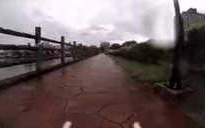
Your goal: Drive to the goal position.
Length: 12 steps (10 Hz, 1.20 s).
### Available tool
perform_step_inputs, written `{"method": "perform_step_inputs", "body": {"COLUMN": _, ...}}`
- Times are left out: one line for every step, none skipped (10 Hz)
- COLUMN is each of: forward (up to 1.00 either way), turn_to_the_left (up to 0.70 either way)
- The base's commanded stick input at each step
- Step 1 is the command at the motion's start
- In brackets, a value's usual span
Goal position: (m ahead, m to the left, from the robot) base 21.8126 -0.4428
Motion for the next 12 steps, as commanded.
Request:
{"method": "perform_step_inputs", "body": {"forward": 0.5, "turn_to_the_left": 0.0}}
{"method": "perform_step_inputs", "body": {"forward": 0.5, "turn_to_the_left": 0.0}}
{"method": "perform_step_inputs", "body": {"forward": 0.5, "turn_to_the_left": 0.0}}
{"method": "perform_step_inputs", "body": {"forward": 0.5, "turn_to_the_left": 0.0}}
{"method": "perform_step_inputs", "body": {"forward": 0.5, "turn_to_the_left": 0.0}}
{"method": "perform_step_inputs", "body": {"forward": 0.5, "turn_to_the_left": 0.0}}
{"method": "perform_step_inputs", "body": {"forward": 0.5, "turn_to_the_left": 0.0}}
{"method": "perform_step_inputs", "body": {"forward": 0.5, "turn_to_the_left": 0.0}}
{"method": "perform_step_inputs", "body": {"forward": 0.5, "turn_to_the_left": 0.0}}
{"method": "perform_step_inputs", "body": {"forward": 0.5, "turn_to_the_left": 0.0}}
{"method": "perform_step_inputs", "body": {"forward": 0.5, "turn_to_the_left": 0.0}}
{"method": "perform_step_inputs", "body": {"forward": 0.5, "turn_to_the_left": 0.0}}
